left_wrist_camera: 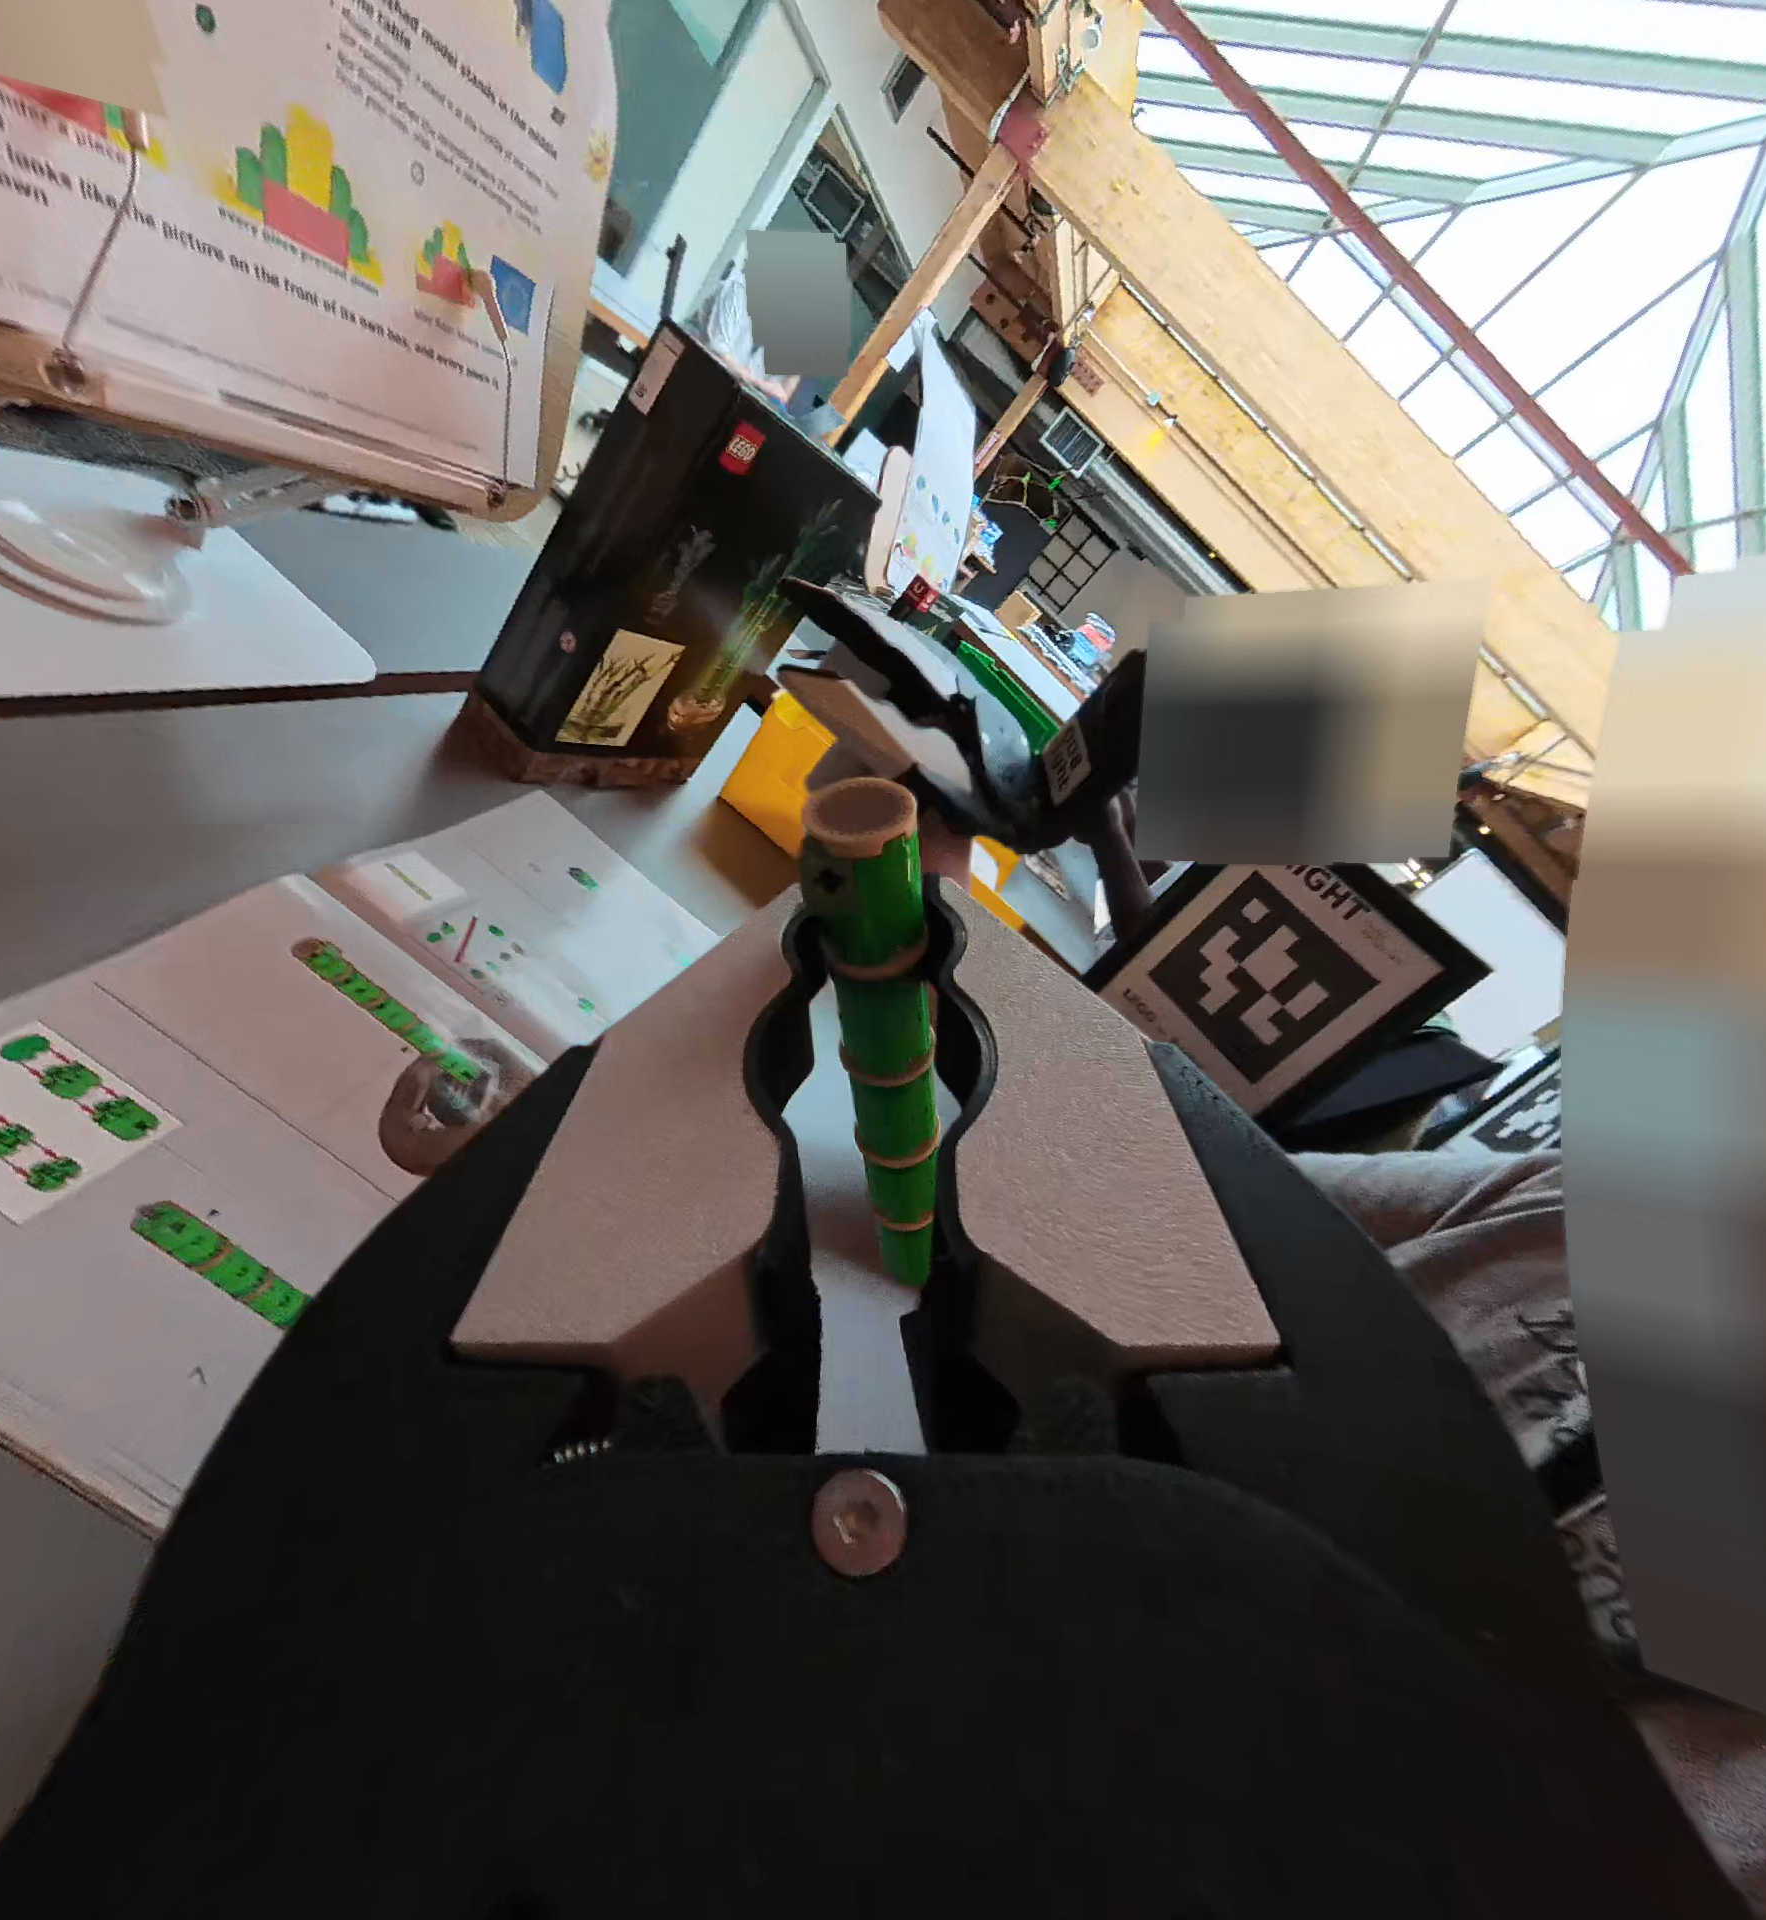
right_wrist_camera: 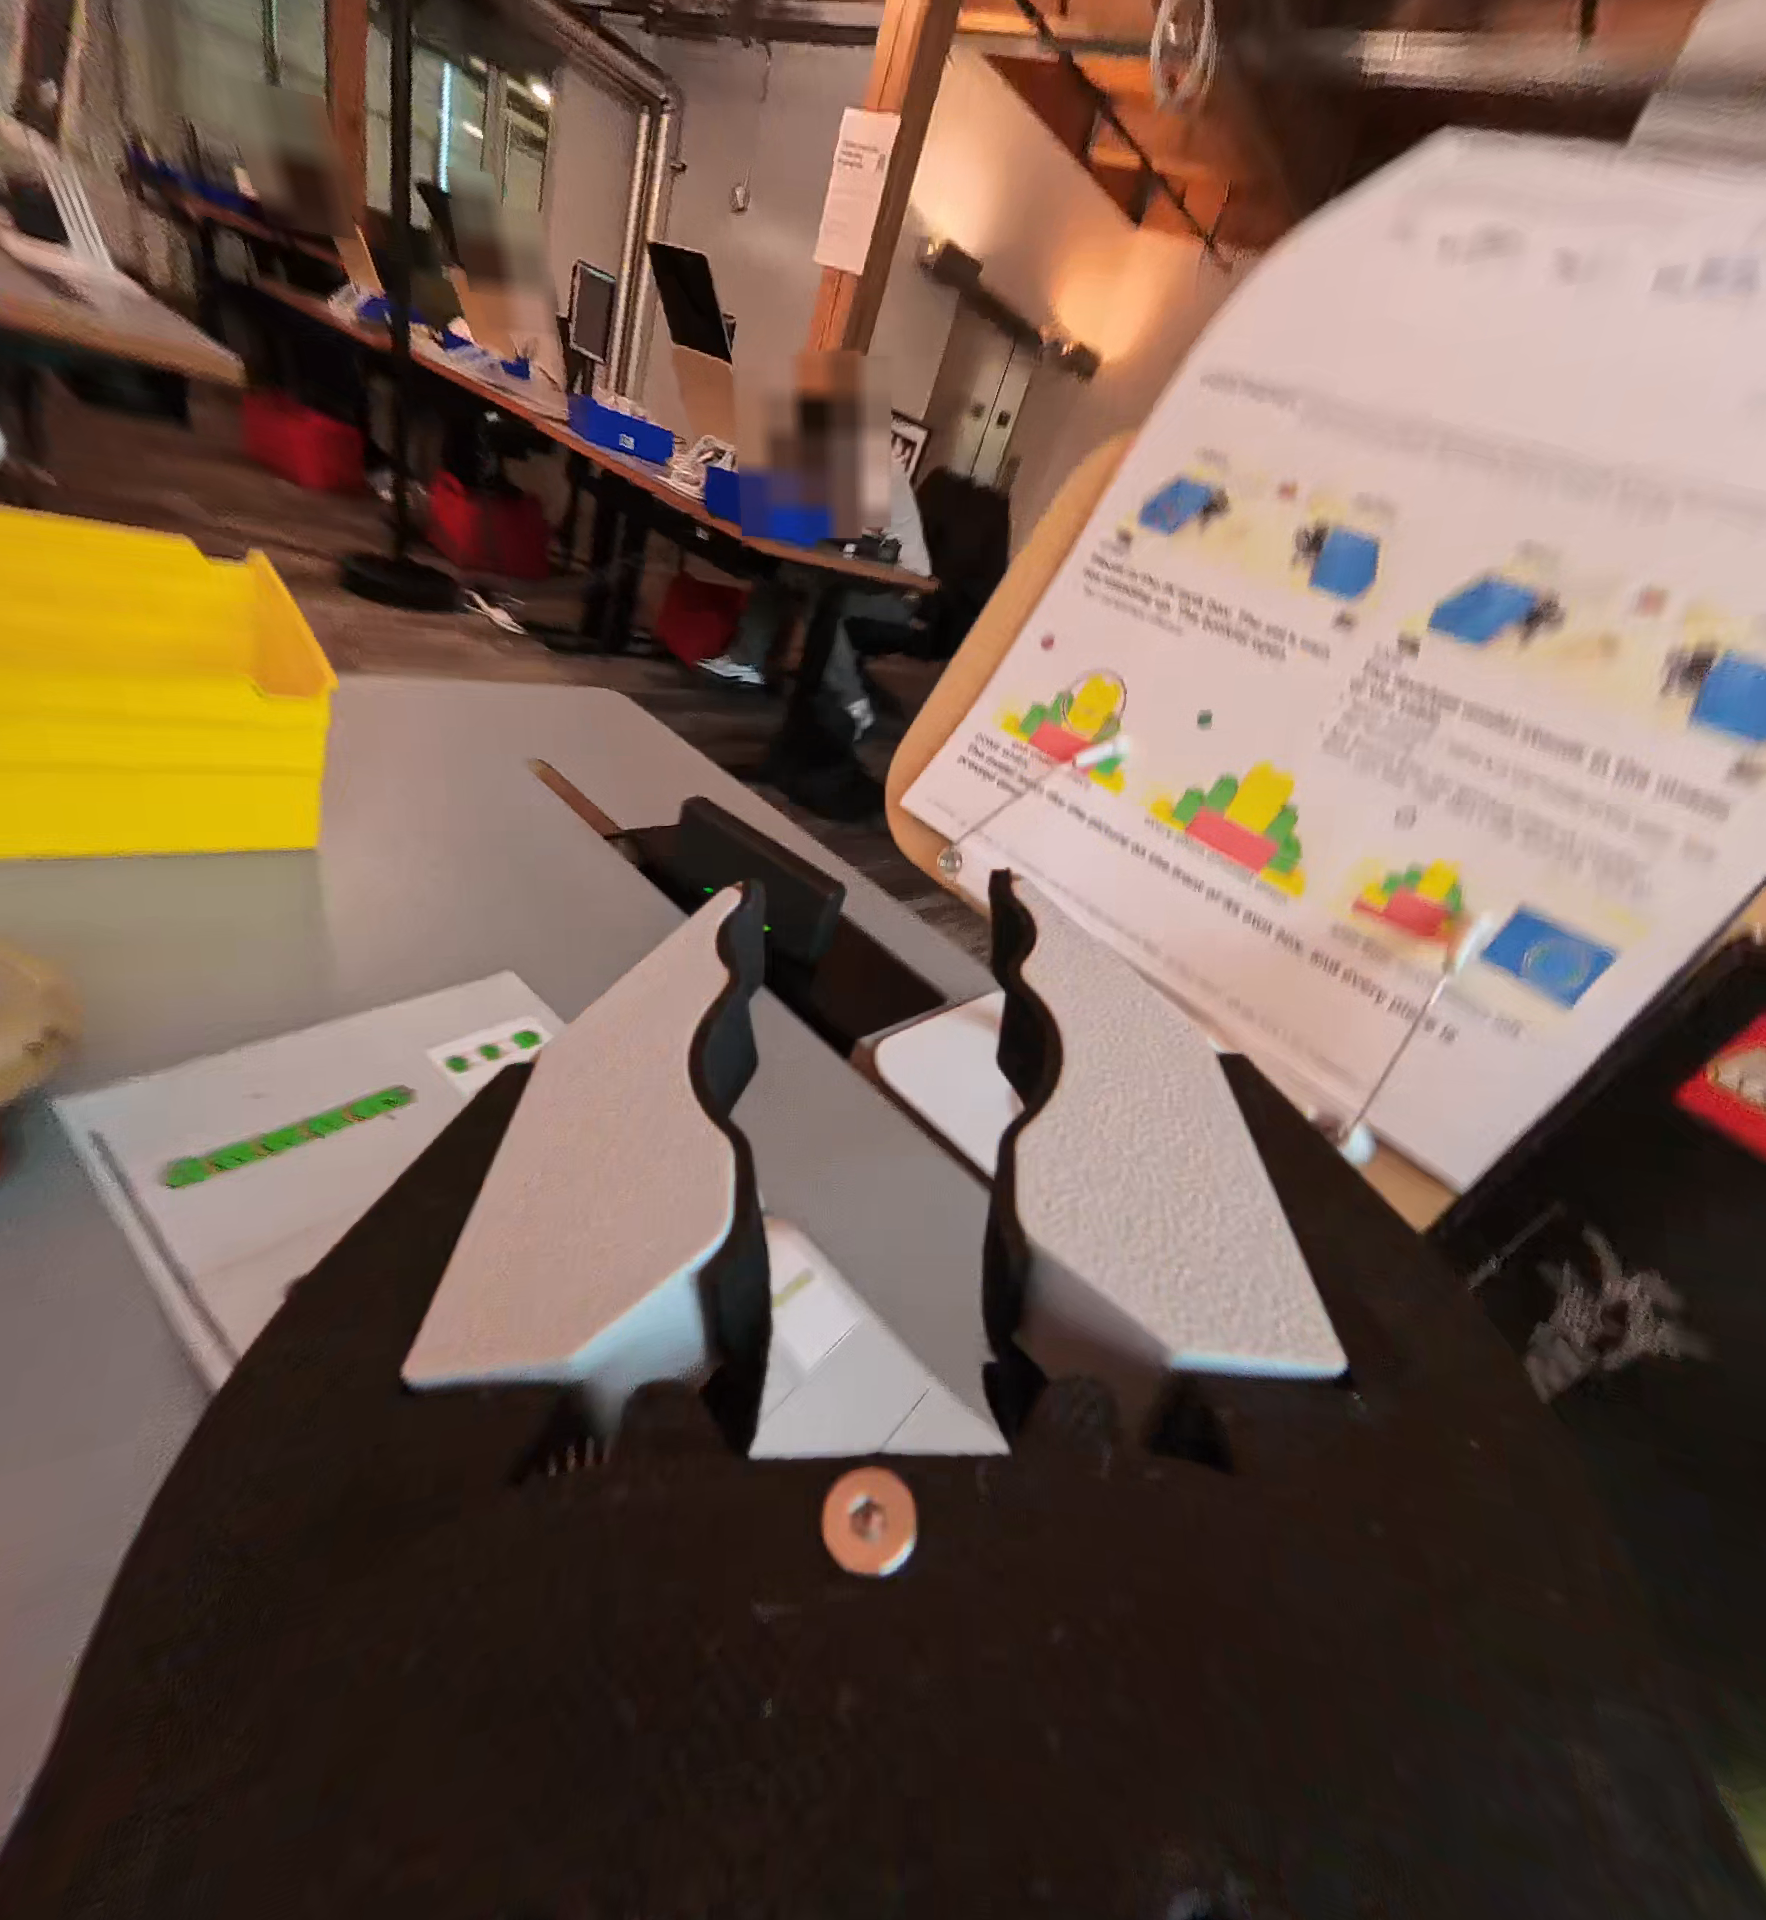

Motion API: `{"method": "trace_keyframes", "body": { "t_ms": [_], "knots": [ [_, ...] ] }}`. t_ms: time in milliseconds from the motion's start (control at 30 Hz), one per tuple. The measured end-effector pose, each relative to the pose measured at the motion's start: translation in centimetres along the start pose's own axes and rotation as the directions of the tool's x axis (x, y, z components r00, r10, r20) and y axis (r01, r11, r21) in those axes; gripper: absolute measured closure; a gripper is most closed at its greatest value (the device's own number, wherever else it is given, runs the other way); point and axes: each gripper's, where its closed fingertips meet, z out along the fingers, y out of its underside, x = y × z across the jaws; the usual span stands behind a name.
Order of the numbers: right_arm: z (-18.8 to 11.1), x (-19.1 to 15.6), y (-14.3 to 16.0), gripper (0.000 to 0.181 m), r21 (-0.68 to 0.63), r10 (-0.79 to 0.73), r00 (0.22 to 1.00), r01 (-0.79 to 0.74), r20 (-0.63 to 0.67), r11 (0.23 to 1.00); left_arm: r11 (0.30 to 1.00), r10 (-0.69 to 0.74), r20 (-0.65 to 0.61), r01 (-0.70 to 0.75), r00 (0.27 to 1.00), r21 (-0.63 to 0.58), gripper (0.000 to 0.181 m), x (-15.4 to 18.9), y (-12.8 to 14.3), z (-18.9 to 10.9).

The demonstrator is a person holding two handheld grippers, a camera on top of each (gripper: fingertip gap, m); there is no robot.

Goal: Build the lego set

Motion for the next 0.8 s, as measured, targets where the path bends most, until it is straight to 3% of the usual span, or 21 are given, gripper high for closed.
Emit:
{"method": "trace_keyframes", "body": {
  "t_ms": [133,233,433,500,600,733,800],
  "knots": [
    [-1.7,2.7,0.6,0.140,-0.041,0.182,0.983,-0.181,0.037,0.983,0.995,0.101,0.039,-0.100,0.994,-0.016,0.166,0.1,-0.8,2.0],
    [-2.1,4.0,1.9,0.140,-0.153,0.257,0.966,-0.254,0.005,0.955,0.985,0.174,0.058,-0.172,0.983,-0.030,0.166,0.7,-2.2,3.6],
    [-2.7,3.8,5.9,0.138,-0.460,0.248,0.967,-0.247,-0.059,0.853,0.958,0.283,0.066,-0.285,0.957,0.020,0.166,1.8,-4.2,5.9],
    [-3.5,3.1,7.6,0.150,-0.596,0.286,0.950,-0.301,-0.123,0.744,0.953,0.294,0.067,-0.298,0.953,0.052,0.166,1.7,-4.2,6.0],
    [-5.1,0.1,8.5,0.143,-0.734,0.416,0.886,-0.419,-0.203,0.534,0.954,0.299,0.102,-0.301,0.949,0.006,0.165,0.7,-4.0,5.4],
    [-7.7,-2.7,9.1,0.141,-0.889,0.187,0.968,-0.229,-0.166,0.397,0.945,0.319,0.152,-0.326,0.935,0.019,0.165,0.0,-4.6,4.3],
    [-7.7,-4.8,8.4,0.142,-0.906,0.165,0.980,-0.169,-0.112,0.388,0.945,0.319,0.161,-0.327,0.934,0.024,0.166,-0.4,-4.8,4.3]
  ]
}}
